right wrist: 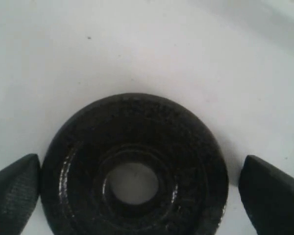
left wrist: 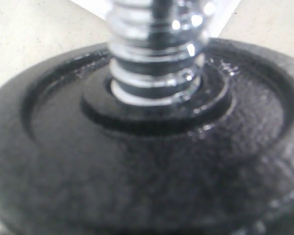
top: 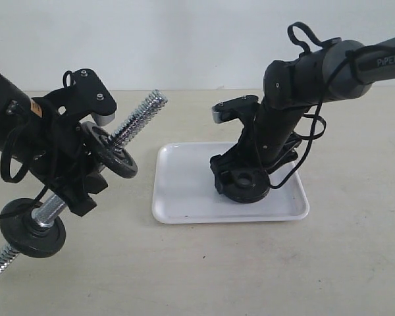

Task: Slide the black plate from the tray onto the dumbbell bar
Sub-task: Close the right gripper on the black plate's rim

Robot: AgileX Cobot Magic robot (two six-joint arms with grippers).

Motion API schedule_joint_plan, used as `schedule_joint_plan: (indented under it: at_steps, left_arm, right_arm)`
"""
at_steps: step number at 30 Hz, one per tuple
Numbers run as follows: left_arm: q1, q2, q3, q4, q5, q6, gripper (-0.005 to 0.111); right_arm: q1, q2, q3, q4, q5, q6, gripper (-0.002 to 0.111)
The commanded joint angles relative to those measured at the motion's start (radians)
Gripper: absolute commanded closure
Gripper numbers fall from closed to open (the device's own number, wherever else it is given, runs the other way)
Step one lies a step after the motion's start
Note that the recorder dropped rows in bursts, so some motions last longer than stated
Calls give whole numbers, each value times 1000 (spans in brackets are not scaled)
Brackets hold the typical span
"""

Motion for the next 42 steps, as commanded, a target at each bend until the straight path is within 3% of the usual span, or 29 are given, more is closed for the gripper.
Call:
schedule_joint_plan:
  at_steps: [1,18,42]
  left_arm:
    - [2,-56,-37,4,-94,11,102]
    - [2,-56,-37,4,-95,11,102]
    - [2,-56,-37,4,-101,11,102]
  right_arm:
    - [-1,49,4,-12,19,27,3]
    - [-1,54,4,-25,187,111,3]
    - [1,75,4,42,153,124,3]
